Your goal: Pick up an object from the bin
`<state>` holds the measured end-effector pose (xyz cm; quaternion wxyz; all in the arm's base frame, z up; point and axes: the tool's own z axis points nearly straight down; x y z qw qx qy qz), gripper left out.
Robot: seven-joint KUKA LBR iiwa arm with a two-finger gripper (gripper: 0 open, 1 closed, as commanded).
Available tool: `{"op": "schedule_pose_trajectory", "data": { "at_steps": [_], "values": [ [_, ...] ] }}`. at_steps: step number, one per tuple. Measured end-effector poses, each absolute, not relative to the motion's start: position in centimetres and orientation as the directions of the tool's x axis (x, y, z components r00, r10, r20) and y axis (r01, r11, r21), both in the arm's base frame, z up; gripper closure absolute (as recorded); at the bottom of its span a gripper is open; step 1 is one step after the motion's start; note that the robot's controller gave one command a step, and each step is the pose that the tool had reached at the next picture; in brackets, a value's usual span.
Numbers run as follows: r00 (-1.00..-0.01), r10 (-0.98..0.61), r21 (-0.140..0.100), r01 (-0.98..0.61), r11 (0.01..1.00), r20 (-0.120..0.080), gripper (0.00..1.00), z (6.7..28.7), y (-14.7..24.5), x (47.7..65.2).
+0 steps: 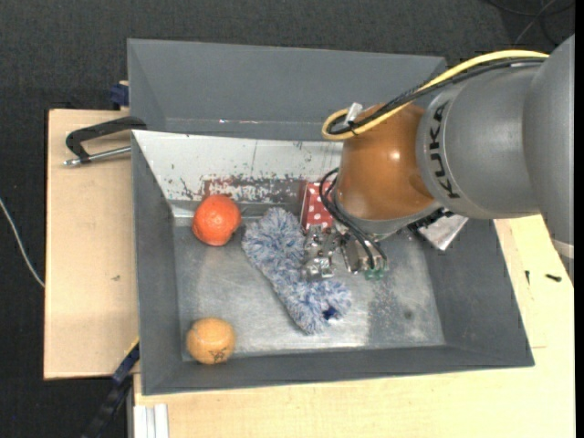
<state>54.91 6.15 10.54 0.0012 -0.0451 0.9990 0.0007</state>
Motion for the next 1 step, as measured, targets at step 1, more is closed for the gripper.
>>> {"op": "schedule_pose_trajectory", "data": {
  "at_steps": [1],
  "values": [
    [-0.997, -0.078, 0.001, -0.078, 0.997, -0.005, 1.00, 22.37, 5.36, 55.27]
  ]
}}
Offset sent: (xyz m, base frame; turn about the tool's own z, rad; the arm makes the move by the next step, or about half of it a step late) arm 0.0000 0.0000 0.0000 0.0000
